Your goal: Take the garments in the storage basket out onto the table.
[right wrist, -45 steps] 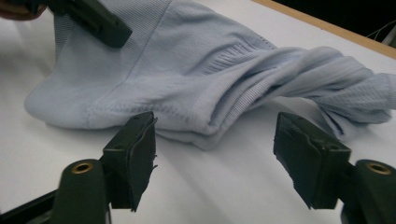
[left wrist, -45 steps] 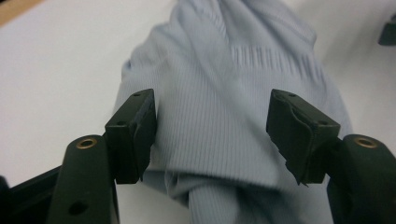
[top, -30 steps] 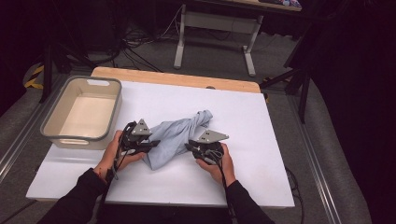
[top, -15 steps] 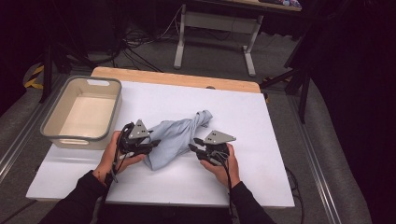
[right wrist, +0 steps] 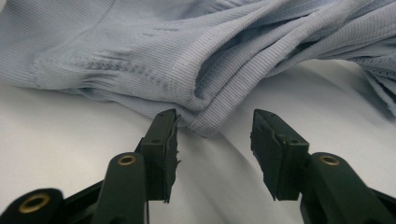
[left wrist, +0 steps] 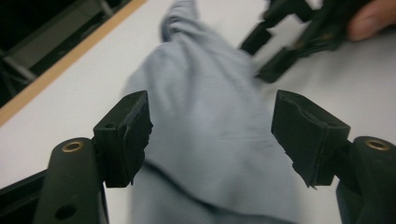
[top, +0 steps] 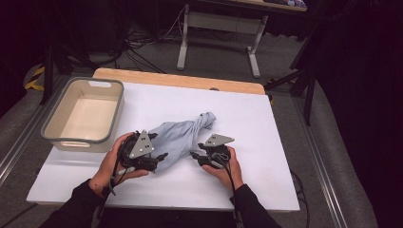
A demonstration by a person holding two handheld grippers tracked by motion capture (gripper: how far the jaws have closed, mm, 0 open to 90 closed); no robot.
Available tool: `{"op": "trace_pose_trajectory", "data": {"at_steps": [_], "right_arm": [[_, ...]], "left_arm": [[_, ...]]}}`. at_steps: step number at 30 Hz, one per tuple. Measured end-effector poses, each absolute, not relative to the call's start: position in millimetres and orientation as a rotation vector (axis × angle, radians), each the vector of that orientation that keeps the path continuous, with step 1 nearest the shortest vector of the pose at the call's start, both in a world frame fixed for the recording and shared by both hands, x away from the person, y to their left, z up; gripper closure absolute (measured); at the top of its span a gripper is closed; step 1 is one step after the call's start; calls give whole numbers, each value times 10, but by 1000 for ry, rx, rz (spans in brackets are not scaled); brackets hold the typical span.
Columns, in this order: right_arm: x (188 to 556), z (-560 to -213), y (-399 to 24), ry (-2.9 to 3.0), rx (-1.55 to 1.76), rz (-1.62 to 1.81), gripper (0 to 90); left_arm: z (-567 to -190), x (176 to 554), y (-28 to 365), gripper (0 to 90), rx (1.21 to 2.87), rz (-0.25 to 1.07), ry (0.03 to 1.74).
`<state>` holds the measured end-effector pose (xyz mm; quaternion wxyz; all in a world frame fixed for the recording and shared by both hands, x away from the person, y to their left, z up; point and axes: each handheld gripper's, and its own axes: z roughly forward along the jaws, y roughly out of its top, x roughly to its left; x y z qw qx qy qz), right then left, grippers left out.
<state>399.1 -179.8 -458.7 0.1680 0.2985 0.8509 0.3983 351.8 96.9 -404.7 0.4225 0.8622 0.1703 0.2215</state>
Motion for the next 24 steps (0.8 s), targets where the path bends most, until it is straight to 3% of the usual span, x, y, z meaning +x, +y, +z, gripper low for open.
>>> {"op": "trace_pose_trajectory", "data": {"at_steps": [4, 6, 11, 17, 18, 22, 24], "right_arm": [[3993, -4595, -1756, 2425, 830, 1110, 579], [3991, -4598, -1733, 2432, 816, 1114, 659], [3973, -4594, -1709, 2430, 805, 1117, 778], [3940, -4539, -1746, 2412, 783, 1151, 846], [3940, -4539, -1746, 2412, 783, 1151, 846], [3920, -4497, -1768, 2397, 771, 1164, 875], [3910, -4478, -1776, 2392, 769, 1179, 876]], "left_arm": [[-4225, 3543, 816, 302, 2224, 449, 420], [-4312, 3553, 725, 314, 2274, 422, 405], [-4492, 3665, 615, 366, 2330, 411, 473], [-4506, 3718, 617, 572, 2296, 390, 532], [-4504, 3723, 622, 572, 2294, 394, 528], [-4482, 3759, 649, 755, 2269, 380, 549], [-4475, 3775, 662, 802, 2265, 365, 549]]}}
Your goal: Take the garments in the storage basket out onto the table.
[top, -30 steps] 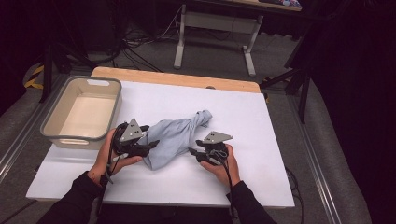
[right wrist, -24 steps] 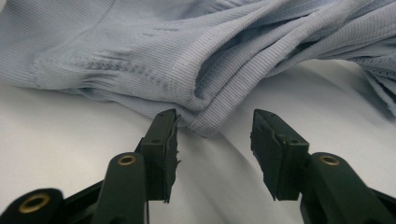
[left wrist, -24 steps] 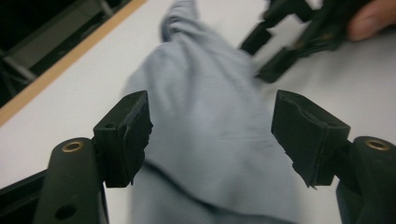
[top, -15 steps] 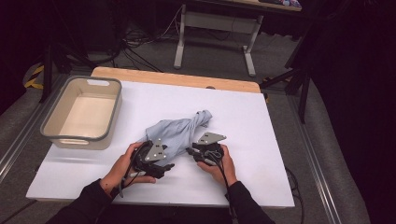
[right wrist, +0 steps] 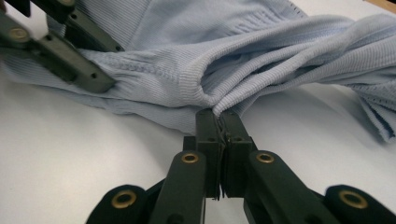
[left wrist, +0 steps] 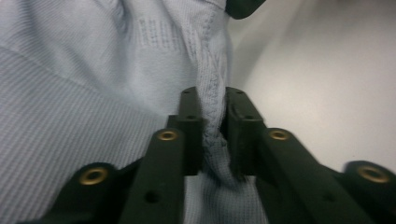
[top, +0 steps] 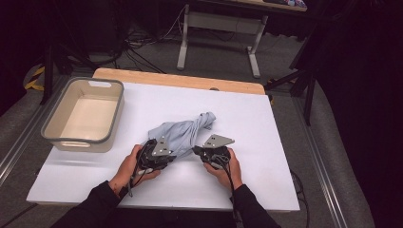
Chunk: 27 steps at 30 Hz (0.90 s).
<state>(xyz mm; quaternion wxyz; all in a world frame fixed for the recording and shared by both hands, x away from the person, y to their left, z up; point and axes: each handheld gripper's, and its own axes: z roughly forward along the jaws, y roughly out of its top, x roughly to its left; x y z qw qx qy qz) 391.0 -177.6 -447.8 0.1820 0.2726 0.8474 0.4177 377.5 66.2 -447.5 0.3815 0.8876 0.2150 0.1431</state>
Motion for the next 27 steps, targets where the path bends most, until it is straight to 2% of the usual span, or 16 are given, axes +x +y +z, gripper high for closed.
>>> {"op": "trace_pose_trajectory", "data": {"at_steps": [4, 15, 27], "right_arm": [[3898, -4470, -1774, 2386, 766, 1181, 876], [3814, -4330, -1835, 2343, 739, 1215, 879], [3781, -4146, -2127, 2236, 794, 1245, 881]], "left_arm": [[-4440, 3766, 692, 841, 2242, 374, 540], [-4079, 3681, 973, 847, 2092, 463, 529], [-3939, 3727, 1227, 848, 2010, 480, 588]]}}
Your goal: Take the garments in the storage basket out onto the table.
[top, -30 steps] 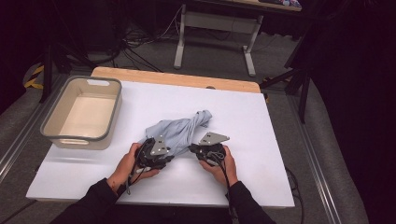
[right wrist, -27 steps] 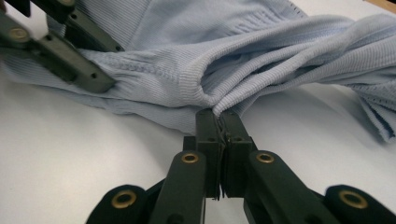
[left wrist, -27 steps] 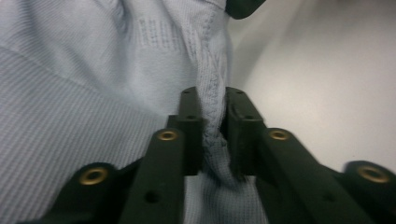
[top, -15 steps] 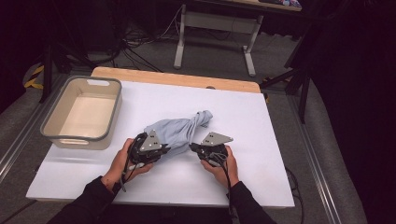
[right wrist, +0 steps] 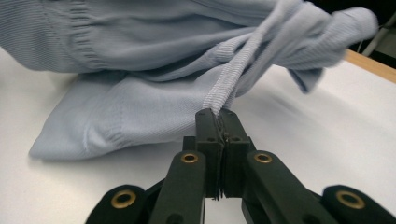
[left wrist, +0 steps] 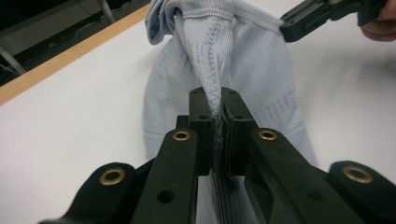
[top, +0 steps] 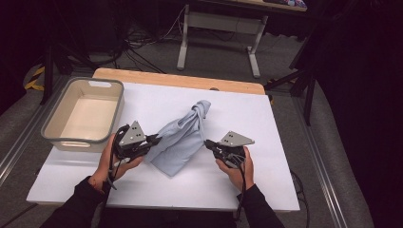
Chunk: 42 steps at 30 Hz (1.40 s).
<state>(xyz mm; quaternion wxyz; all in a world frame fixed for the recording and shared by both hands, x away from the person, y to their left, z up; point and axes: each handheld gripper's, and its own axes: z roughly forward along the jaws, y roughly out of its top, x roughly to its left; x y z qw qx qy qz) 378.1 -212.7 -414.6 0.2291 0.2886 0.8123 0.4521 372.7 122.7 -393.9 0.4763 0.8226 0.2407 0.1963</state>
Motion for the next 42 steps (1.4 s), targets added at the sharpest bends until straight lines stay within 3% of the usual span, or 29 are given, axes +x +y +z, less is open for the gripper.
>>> {"op": "trace_pose_trajectory", "data": {"at_steps": [30, 33, 36, 39, 40, 42], "right_arm": [[3845, -4098, -2477, 2135, 939, 1301, 885], [3866, -4146, -2398, 2156, 928, 1281, 799], [3881, -4170, -2353, 2149, 943, 1285, 632], [3900, -4191, -2323, 2156, 946, 1297, 568], [3940, -4223, -2276, 2148, 972, 1324, 458], [3978, -4249, -2232, 2158, 985, 1343, 430]], "left_arm": [[-3984, 3774, 1406, 849, 2024, 501, 632], [-4005, 3785, 1395, 848, 2030, 495, 633], [-4016, 3790, 1390, 849, 2031, 489, 632], [-4018, 3786, 1382, 848, 2035, 493, 627], [-4016, 3785, 1379, 848, 2036, 493, 622], [-4016, 3785, 1376, 848, 2037, 491, 620]]}}
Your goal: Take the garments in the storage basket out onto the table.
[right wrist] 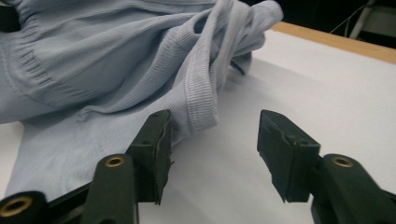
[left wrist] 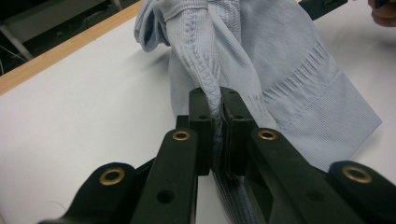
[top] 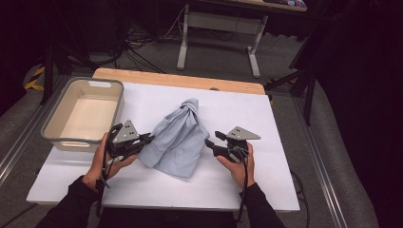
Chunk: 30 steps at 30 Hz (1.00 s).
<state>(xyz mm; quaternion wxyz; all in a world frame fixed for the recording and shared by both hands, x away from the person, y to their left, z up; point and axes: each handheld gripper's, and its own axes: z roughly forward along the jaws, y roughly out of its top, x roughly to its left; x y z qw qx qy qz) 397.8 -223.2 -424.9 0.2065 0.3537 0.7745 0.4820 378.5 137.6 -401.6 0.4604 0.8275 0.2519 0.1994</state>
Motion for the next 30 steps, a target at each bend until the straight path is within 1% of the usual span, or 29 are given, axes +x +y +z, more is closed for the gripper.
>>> {"op": "trace_pose_trajectory", "data": {"at_steps": [2, 7, 14, 22, 24, 25, 26, 27, 30], "right_arm": [[4016, -4270, -2194, 2153, 998, 1372, 398], [4017, -4258, -2109, 2197, 957, 1404, 432], [3996, -4186, -2055, 2189, 896, 1407, 409], [4048, -4114, -2005, 2177, 876, 1445, 408], [4078, -4126, -1956, 2198, 877, 1415, 425], [4097, -4143, -1931, 2216, 882, 1399, 438], [4114, -4163, -1913, 2229, 890, 1388, 488], [4127, -4181, -1901, 2240, 898, 1387, 580], [4135, -4192, -1918, 2235, 910, 1375, 742]], "left_arm": [[-4022, 3785, 1368, 848, 2035, 486, 619], [-4037, 3774, 1340, 848, 2046, 477, 603], [-4052, 3756, 1291, 848, 2056, 472, 582], [-4069, 3753, 1251, 848, 2061, 461, 569], [-4072, 3750, 1241, 848, 2062, 460, 565], [-4071, 3746, 1238, 848, 2063, 459, 562], [-4070, 3743, 1236, 848, 2064, 462, 559], [-4069, 3741, 1236, 848, 2065, 466, 559], [-4061, 3744, 1266, 848, 2059, 467, 566]]}}
